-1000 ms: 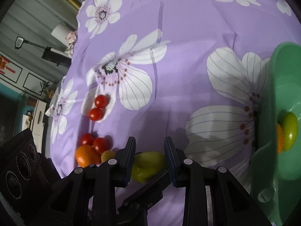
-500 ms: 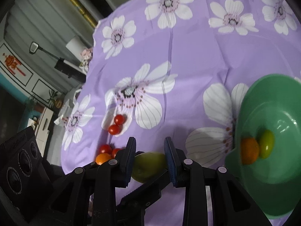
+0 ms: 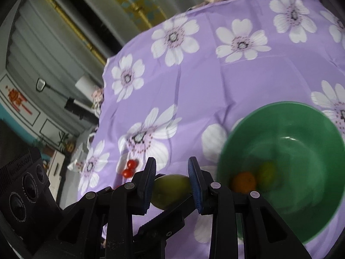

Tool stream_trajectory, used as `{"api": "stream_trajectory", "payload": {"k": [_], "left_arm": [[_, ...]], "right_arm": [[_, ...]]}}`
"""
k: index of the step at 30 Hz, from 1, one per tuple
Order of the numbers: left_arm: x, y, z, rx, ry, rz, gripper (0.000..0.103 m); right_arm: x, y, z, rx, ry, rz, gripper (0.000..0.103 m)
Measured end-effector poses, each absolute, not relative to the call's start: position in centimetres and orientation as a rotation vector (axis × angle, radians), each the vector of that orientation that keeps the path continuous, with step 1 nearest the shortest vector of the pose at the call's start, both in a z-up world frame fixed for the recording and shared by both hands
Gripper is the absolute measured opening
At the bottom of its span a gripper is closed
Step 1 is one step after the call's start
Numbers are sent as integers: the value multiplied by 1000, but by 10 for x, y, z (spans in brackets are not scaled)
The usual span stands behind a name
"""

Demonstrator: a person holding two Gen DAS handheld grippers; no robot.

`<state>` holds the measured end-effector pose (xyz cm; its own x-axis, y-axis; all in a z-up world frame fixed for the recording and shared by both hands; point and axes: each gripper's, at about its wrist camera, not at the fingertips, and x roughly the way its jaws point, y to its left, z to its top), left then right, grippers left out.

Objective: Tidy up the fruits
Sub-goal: 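Lift the yellow-green fruit with the right gripper and carry it to the bowl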

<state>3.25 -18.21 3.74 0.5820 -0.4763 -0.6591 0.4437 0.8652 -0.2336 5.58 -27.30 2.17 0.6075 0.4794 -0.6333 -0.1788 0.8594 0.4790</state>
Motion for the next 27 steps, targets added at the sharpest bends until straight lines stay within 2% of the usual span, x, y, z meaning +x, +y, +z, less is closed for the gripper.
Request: {"api": "stream_trajectory", "payload": {"k": [13, 27], "left_arm": [[41, -228, 37, 3, 784, -631, 37], [61, -253, 15, -35, 887, -696, 37]], "right_arm": [[55, -323, 22, 448, 806, 299, 34], [65, -354, 0, 485, 869, 228, 34]]}}
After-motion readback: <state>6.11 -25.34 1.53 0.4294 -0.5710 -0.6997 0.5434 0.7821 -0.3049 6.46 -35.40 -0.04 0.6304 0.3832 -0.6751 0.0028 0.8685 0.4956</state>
